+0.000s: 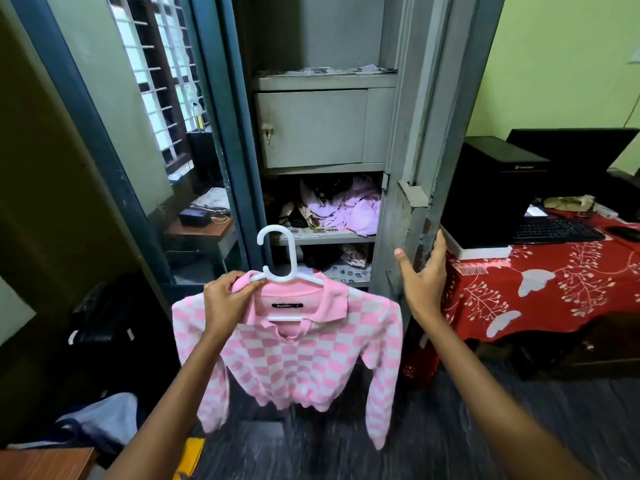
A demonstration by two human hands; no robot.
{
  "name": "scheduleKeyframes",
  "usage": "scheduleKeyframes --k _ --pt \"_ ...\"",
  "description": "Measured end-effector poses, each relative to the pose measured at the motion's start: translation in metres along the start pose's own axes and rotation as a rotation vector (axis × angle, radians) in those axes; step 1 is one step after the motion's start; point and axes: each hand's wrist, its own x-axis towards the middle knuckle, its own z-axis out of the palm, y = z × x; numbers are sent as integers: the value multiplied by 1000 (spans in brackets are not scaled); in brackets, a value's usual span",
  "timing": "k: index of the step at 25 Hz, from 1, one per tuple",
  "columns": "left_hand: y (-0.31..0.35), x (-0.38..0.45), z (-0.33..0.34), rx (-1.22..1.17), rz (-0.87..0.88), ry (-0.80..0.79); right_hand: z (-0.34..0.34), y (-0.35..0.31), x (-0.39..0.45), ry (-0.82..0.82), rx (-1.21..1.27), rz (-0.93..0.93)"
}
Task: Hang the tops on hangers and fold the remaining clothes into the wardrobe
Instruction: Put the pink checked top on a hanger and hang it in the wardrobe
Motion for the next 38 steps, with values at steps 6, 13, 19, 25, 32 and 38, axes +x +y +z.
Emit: scheduleKeyframes --k 6,13,19,25,32,38 --pt "14 16 13 -9 -4 35 -14 -4 8 139 -218 -67" --pt "36 27 33 -35 -34 70 20 -17 -3 -258 -421 -455" --pt "42 54 41 38 -79 114 66 -25 32 -674 -641 -353" --pt "35 104 39 52 -76 87 112 -35 79 -681 -488 -283" --pt "33 185 52 72 -80 36 165 -48 136 -558 -494 -327" --pt "48 233 73 186 -51 26 204 -48 172 -425 -372 -148"
